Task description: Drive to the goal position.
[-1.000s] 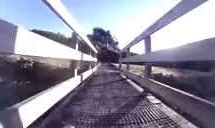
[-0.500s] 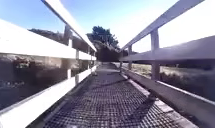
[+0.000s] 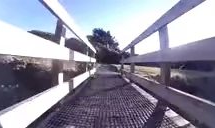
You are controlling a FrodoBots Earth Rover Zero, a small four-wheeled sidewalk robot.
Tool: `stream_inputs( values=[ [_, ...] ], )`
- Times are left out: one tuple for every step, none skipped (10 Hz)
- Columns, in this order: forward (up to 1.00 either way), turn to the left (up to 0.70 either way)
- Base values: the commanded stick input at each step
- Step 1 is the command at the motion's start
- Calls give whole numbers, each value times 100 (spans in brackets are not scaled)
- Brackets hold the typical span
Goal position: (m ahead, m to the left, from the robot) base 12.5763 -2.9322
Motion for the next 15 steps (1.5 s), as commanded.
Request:
stream_inputs(
  values=[
    [70,-9],
    [70,-4],
    [70,0],
    [70,0],
    [70,0],
    [70,0],
    [70,0],
    [70,0],
    [70,0],
    [70,0],
    [70,0],
    [70,0],
    [70,0],
    [70,0],
    [70,0]
  ],
)
